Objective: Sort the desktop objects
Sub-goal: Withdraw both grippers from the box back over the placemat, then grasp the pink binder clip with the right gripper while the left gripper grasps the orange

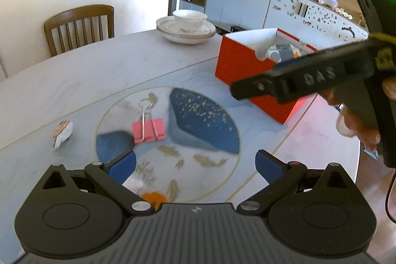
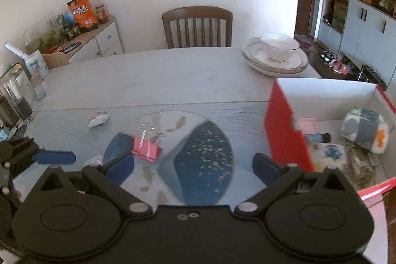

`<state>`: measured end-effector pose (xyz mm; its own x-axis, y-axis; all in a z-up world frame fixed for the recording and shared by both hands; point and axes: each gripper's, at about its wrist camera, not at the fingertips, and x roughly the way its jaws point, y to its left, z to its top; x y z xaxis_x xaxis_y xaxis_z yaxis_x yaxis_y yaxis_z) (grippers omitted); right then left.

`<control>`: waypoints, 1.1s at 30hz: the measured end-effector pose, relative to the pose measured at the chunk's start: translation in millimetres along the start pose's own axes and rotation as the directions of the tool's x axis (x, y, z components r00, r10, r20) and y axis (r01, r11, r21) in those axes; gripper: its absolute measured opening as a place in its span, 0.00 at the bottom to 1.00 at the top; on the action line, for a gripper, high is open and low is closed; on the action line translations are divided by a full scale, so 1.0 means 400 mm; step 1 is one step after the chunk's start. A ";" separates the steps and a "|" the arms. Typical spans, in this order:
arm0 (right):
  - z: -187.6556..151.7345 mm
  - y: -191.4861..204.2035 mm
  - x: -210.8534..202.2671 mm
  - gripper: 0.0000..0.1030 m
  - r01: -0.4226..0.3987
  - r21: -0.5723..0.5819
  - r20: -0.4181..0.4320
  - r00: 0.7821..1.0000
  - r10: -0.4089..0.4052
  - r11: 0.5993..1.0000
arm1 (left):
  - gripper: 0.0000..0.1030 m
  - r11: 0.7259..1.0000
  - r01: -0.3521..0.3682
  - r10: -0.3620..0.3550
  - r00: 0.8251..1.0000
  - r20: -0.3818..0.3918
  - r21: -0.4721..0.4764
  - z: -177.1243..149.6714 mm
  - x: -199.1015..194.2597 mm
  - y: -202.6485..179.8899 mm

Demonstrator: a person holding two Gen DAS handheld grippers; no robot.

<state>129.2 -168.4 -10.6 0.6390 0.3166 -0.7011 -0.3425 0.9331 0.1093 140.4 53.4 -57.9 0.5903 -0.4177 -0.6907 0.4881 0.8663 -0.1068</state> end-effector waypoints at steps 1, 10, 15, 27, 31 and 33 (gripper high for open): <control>0.000 0.009 0.009 0.99 -0.003 -0.001 -0.003 1.000 0.003 1.000 | 1.00 1.000 -0.001 0.001 1.000 -0.002 -0.001 -0.007 0.001 0.005; 0.002 0.081 0.112 0.99 0.013 -0.006 -0.040 0.999 -0.013 1.000 | 1.00 1.000 -0.014 0.014 0.999 -0.034 0.001 -0.078 0.023 0.052; 0.004 0.108 0.158 0.99 0.033 -0.010 -0.042 0.999 -0.034 0.999 | 1.00 1.000 -0.021 0.022 0.999 -0.046 0.010 -0.103 0.039 0.064; 0.008 0.152 0.268 0.97 0.076 0.008 -0.084 0.994 -0.075 0.997 | 1.00 0.999 0.001 0.002 0.997 -0.075 0.032 -0.126 0.082 0.064; 0.006 0.152 0.303 0.96 0.088 0.036 -0.107 0.991 -0.084 0.995 | 0.99 0.999 0.004 -0.001 0.996 -0.084 0.032 -0.134 0.096 0.067; 0.007 0.152 0.318 0.96 0.088 0.049 -0.118 0.990 -0.082 0.995 | 0.99 0.999 0.000 0.002 0.996 -0.086 0.033 -0.136 0.100 0.070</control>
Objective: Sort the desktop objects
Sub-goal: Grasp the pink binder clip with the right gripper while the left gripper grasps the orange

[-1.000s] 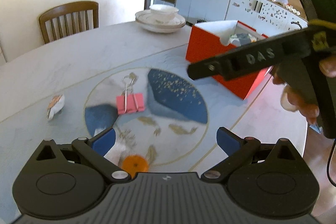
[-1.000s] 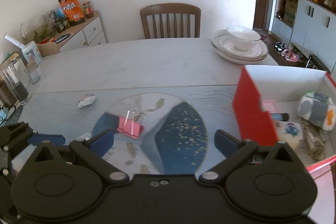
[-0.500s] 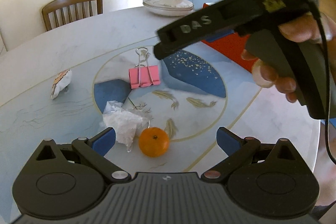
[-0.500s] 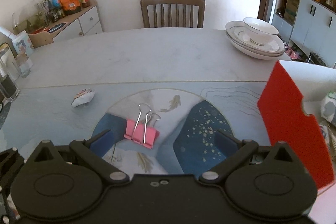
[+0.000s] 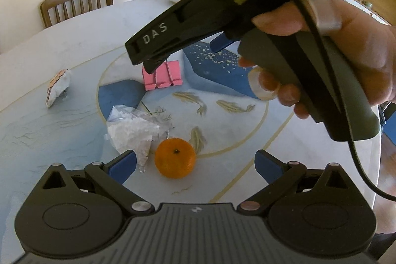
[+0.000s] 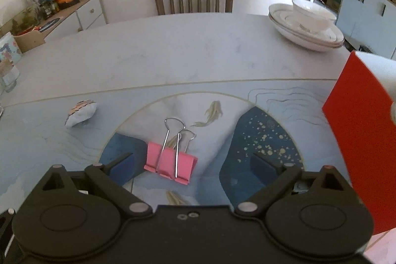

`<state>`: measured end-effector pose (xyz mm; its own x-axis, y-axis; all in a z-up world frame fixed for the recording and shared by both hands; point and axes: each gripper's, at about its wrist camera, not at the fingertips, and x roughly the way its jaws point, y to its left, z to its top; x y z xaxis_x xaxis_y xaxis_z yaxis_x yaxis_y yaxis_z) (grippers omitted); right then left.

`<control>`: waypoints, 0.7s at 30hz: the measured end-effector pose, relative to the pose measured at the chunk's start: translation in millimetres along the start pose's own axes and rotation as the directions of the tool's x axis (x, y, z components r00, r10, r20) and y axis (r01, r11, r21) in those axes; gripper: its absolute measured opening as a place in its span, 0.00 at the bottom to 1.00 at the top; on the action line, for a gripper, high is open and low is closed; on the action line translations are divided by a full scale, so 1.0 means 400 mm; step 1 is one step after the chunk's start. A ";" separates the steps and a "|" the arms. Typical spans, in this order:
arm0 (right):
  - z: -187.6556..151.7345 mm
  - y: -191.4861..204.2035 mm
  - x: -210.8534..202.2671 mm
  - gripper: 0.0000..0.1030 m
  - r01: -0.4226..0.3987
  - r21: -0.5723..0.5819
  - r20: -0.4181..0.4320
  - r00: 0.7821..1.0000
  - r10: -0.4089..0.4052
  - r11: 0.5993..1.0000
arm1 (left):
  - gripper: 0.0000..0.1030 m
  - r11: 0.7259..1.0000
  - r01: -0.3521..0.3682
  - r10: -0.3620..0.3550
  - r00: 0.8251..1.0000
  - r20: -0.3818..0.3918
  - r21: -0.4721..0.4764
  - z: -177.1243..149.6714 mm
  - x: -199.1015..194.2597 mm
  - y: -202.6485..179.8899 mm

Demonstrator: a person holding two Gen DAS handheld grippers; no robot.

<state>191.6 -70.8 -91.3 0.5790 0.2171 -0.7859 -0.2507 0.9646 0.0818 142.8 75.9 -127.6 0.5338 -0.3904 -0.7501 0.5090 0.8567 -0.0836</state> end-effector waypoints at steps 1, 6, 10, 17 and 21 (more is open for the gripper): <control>0.001 0.002 0.006 0.95 0.000 0.002 -0.005 1.000 0.000 1.000 | 0.99 1.000 -0.001 0.001 1.000 -0.001 0.000 0.000 0.003 0.002; 0.013 0.011 0.043 0.94 0.011 0.017 -0.033 0.999 -0.010 1.000 | 0.97 1.000 -0.001 0.001 1.000 -0.001 -0.012 0.003 0.014 0.015; 0.019 0.017 0.064 0.93 0.016 0.027 -0.049 0.999 -0.015 0.999 | 0.92 1.000 -0.006 0.006 1.000 0.002 -0.006 0.002 0.018 0.018; 0.022 0.032 0.090 0.85 0.017 0.011 -0.074 0.997 -0.016 1.000 | 0.68 1.000 -0.004 0.004 1.000 -0.014 0.007 -0.005 0.034 0.018; 0.025 0.041 0.096 0.83 0.028 -0.016 -0.069 0.997 -0.029 0.999 | 0.60 1.000 -0.006 0.006 1.000 -0.012 0.011 -0.002 0.037 0.014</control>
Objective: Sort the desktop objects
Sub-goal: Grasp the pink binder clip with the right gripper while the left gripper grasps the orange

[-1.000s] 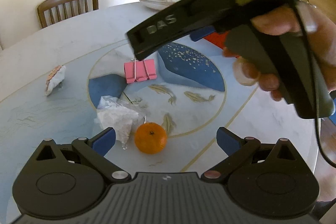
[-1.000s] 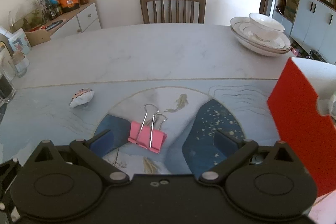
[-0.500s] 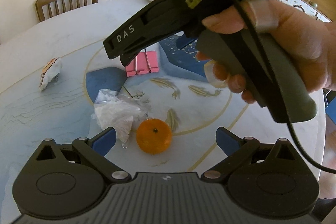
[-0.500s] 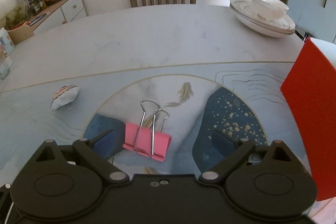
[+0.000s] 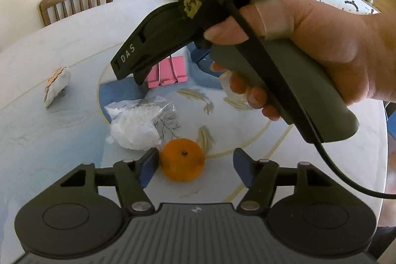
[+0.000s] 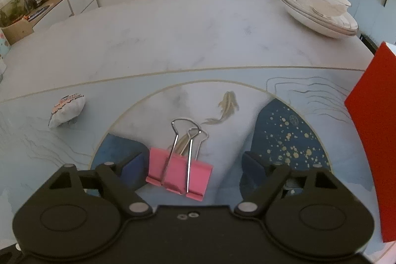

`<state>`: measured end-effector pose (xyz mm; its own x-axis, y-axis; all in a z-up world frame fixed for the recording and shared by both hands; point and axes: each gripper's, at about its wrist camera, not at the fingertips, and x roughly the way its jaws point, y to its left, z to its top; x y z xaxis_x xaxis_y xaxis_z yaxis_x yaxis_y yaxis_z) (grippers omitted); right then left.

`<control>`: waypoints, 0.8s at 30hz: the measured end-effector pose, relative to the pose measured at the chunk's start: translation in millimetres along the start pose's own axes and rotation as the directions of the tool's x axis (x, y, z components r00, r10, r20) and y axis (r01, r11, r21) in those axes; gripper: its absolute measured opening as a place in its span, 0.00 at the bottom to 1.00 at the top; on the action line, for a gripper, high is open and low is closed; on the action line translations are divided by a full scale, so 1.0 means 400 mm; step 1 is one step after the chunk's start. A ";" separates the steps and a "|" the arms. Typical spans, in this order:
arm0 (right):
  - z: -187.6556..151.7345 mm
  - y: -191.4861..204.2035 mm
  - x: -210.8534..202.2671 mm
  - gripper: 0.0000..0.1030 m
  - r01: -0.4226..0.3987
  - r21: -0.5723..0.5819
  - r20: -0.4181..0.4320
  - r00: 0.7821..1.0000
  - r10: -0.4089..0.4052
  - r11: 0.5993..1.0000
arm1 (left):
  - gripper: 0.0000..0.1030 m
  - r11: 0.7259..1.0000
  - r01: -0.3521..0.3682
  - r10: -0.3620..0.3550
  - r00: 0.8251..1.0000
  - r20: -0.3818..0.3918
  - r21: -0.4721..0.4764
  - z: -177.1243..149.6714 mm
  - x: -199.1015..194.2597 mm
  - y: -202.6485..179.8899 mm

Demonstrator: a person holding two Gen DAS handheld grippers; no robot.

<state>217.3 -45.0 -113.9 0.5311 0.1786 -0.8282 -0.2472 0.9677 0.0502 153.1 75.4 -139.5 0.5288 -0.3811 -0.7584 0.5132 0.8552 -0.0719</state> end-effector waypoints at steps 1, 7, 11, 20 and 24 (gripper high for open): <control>0.000 0.001 0.002 0.82 0.005 -0.007 0.001 1.000 -0.005 1.000 | 0.56 1.000 -0.002 0.002 1.000 0.000 0.003 0.002 0.001 -0.001; -0.007 0.008 0.000 0.80 0.020 -0.034 0.003 1.000 -0.020 0.999 | 0.47 0.999 -0.024 0.024 1.000 -0.003 0.022 0.005 -0.002 -0.009; -0.005 0.006 -0.002 0.75 0.019 -0.034 0.001 1.000 -0.019 0.999 | 0.39 0.999 -0.029 0.029 1.000 -0.007 0.020 0.008 -0.003 -0.007; -0.012 -0.034 -0.021 0.51 0.011 -0.044 -0.020 1.000 -0.012 0.999 | 0.34 0.999 -0.034 0.034 0.999 -0.009 0.011 0.008 -0.010 -0.007; -0.029 -0.068 -0.039 0.51 0.022 -0.037 -0.032 0.999 -0.023 0.999 | 0.33 0.999 -0.039 0.039 0.999 -0.011 0.010 0.005 -0.013 -0.013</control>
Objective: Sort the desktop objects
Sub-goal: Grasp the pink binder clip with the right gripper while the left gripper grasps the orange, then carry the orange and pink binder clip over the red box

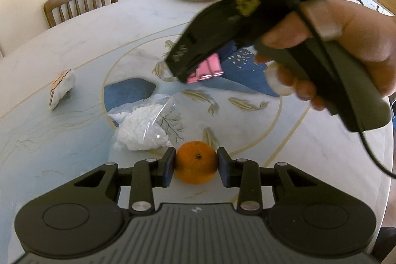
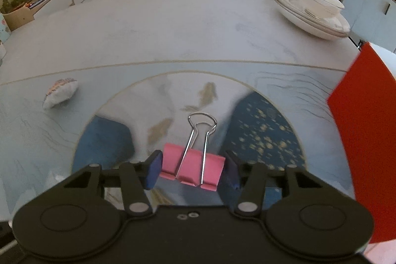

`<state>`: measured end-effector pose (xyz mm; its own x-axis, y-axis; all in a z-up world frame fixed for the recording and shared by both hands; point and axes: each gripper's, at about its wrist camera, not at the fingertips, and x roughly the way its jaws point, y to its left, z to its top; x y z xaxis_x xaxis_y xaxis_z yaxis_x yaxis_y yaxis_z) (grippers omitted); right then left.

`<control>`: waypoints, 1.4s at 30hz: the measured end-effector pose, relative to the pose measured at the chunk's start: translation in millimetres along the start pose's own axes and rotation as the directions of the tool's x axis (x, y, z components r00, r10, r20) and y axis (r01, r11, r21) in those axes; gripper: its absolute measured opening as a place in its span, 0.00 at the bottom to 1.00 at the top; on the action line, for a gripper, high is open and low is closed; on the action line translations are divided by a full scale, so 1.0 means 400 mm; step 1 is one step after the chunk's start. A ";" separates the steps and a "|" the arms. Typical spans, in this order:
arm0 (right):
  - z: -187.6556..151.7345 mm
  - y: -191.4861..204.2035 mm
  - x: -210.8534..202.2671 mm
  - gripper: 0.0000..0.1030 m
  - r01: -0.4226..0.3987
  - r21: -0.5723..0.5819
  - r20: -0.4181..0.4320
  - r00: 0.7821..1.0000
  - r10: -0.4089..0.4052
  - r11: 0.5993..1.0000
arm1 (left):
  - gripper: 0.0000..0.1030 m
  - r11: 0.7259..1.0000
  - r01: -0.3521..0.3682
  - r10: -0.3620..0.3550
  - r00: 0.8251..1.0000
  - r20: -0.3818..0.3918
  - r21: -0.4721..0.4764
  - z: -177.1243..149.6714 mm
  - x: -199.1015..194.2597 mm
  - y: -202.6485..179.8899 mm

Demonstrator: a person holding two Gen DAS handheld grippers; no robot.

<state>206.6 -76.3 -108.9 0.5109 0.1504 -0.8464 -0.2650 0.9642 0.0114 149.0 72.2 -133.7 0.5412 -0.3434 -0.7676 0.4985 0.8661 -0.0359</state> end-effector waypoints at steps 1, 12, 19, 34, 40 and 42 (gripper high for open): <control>-0.006 -0.009 -0.005 0.51 0.002 0.000 -0.003 1.000 -0.002 1.000 | 0.33 1.000 -0.002 0.002 1.000 -0.001 0.001 -0.001 -0.001 -0.002; -0.091 -0.099 -0.080 0.51 -0.016 -0.022 -0.014 1.000 0.016 1.000 | 0.33 0.999 -0.024 0.024 1.000 -0.001 -0.022 -0.002 -0.011 -0.034; -0.137 -0.143 -0.140 0.51 -0.051 -0.025 -0.003 0.999 0.051 0.998 | 0.33 0.999 -0.025 0.025 1.000 0.000 -0.039 0.007 -0.017 -0.067; -0.186 -0.252 -0.276 0.51 -0.116 -0.004 0.038 0.993 0.116 0.993 | 0.33 0.995 -0.010 0.011 1.000 0.011 -0.096 0.080 -0.036 -0.151; -0.182 -0.303 -0.332 0.51 -0.135 -0.012 0.068 0.989 0.135 0.991 | 0.33 0.992 0.001 0.005 0.999 0.047 -0.130 0.142 -0.048 -0.177; -0.180 -0.319 -0.353 0.51 -0.136 -0.029 0.086 0.987 0.138 0.990 | 0.33 0.990 0.004 0.005 0.998 0.061 -0.139 0.162 -0.056 -0.187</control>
<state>109.2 -236.3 -29.0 0.5375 0.3004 -0.7879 -0.3555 0.9280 0.1113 143.6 -8.3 -72.6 0.5841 -0.3611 -0.7270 0.4018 0.9068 -0.1276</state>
